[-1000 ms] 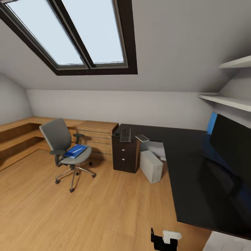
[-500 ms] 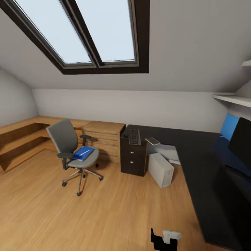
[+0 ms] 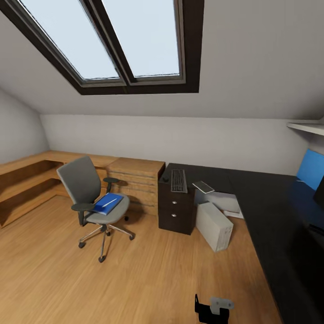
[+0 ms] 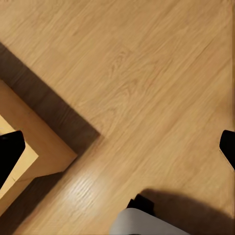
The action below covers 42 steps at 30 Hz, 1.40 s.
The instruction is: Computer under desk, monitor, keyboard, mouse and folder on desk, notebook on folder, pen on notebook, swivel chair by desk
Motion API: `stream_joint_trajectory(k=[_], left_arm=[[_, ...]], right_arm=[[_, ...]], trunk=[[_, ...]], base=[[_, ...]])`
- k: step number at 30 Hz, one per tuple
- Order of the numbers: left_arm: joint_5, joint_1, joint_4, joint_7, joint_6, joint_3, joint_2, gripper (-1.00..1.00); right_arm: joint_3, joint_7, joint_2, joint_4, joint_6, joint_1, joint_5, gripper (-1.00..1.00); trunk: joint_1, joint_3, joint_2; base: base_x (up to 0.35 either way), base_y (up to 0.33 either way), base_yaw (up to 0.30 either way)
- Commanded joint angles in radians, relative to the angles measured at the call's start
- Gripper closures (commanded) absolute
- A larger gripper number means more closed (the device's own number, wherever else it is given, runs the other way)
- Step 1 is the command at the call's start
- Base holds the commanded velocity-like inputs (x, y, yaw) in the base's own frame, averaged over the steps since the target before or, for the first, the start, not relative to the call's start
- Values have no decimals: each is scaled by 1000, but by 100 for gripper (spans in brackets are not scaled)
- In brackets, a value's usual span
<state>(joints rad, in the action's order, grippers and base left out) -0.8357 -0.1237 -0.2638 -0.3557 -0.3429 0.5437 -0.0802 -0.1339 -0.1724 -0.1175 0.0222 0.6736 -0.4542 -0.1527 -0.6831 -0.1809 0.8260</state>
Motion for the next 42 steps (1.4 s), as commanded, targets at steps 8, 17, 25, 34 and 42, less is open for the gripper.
stream_joint_trajectory(k=[8,17,25,34,42], left_arm=[[-6,-1,-2,-6,-4,7,-1,-100],[-6,-1,-2,-6,-4,7,-1,-100],[-6,-1,-2,-6,-4,7,-1,-100],[-7,-1,-2,-6,-3,7,-1,-100],[-7,-1,-2,-6,-2,9,0,-100]], right_arm=[[-10,-2,-2,2,4,-1,-8,-100],[-10,-2,-2,2,4,-1,-8,-100],[-10,-2,-2,2,4,-1,-8,-100],[-10,-1,-2,2,4,-1,-8,-100],[-10,1,-4,2,4,-1,-8,-100]], trunk=[[-1,-1,1],[-1,-1,1],[-1,-1,1],[-1,-1,1],[-1,-1,1]], base=[[324,0,0],[325,0,0],[324,0,0],[324,0,-5],[101,0,-261]])
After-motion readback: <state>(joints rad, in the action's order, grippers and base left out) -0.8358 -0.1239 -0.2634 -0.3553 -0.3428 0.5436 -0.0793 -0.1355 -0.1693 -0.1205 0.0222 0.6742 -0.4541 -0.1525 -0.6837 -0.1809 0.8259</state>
